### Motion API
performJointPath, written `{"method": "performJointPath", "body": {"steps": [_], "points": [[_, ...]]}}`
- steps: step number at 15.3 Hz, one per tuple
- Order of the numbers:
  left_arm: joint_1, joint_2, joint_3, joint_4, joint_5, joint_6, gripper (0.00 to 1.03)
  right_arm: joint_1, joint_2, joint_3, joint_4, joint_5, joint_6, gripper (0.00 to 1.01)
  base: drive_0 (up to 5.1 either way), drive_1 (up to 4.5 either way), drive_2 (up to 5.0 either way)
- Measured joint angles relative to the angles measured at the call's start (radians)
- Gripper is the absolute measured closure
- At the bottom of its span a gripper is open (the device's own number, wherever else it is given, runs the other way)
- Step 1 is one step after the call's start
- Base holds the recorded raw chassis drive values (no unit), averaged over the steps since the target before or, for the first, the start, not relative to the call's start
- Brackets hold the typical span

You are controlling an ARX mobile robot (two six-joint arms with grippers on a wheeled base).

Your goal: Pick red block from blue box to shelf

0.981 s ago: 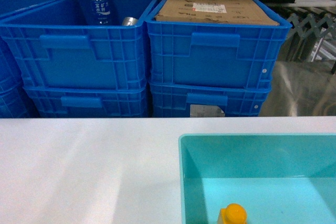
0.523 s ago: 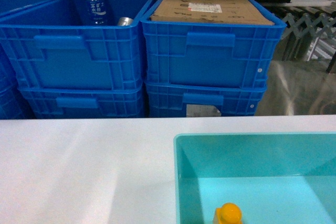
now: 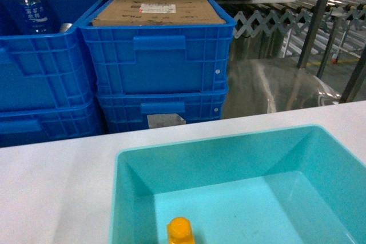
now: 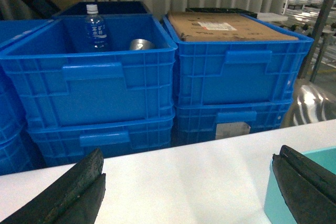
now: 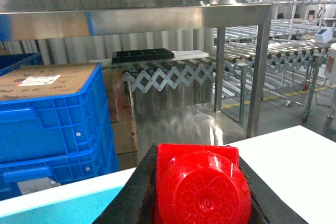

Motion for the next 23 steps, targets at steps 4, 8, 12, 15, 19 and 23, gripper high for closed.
{"method": "performJointPath", "body": {"steps": [4,8,12,15,19,23], "points": [[0.0,0.0,0.0,0.0,0.0,0.0,0.05,0.0,0.0,0.0,0.0,0.0,0.0,0.73,-1.6,-1.56,-1.6],[0.0,0.0,0.0,-0.002,0.0,0.0,0.05,-0.001,0.001,0.0,0.0,0.0,0.0,0.73,-0.8,-3.25,-0.9],[0.0,0.0,0.0,0.004,0.001,0.0,0.05,-0.001,-0.001,0.0,0.0,0.002,0.0,0.73,0.0,-4.15,-1.0],[0.0,0.0,0.0,0.0,0.0,0.0,0.05,-0.001,-0.001,0.0,0.0,0.004,0.0,0.73,-1.5,-1.52,-1.5],[0.0,0.0,0.0,0.0,0.0,0.0,0.05,-0.001,-0.001,0.0,0.0,0.004,0.0,0.73,-1.6,-1.55,-1.6],[0.0,0.0,0.0,0.0,0.0,0.0,0.05,-0.001,-0.001,0.0,0.0,0.004,0.0,0.73,-1.6,-1.65,-1.6]]}}
